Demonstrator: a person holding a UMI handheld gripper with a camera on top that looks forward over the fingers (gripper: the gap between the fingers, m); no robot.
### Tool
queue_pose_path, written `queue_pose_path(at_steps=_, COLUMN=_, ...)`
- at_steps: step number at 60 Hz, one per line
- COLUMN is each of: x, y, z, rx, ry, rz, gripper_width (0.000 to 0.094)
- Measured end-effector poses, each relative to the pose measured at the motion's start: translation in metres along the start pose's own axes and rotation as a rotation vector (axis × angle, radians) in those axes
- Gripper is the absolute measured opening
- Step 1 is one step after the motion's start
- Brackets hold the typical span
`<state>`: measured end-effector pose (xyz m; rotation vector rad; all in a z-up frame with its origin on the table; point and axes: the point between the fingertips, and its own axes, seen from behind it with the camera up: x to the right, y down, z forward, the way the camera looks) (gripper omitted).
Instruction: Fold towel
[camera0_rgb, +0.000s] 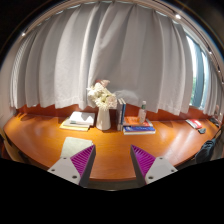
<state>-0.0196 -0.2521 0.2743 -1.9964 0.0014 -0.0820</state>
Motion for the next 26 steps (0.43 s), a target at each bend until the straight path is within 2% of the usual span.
queue_pose_path(at_steps=26, x=0.011, y=0.028, z=-0.017, rx=-0.036, ry=-0.005, rz=0.019, gripper_width=0.0684)
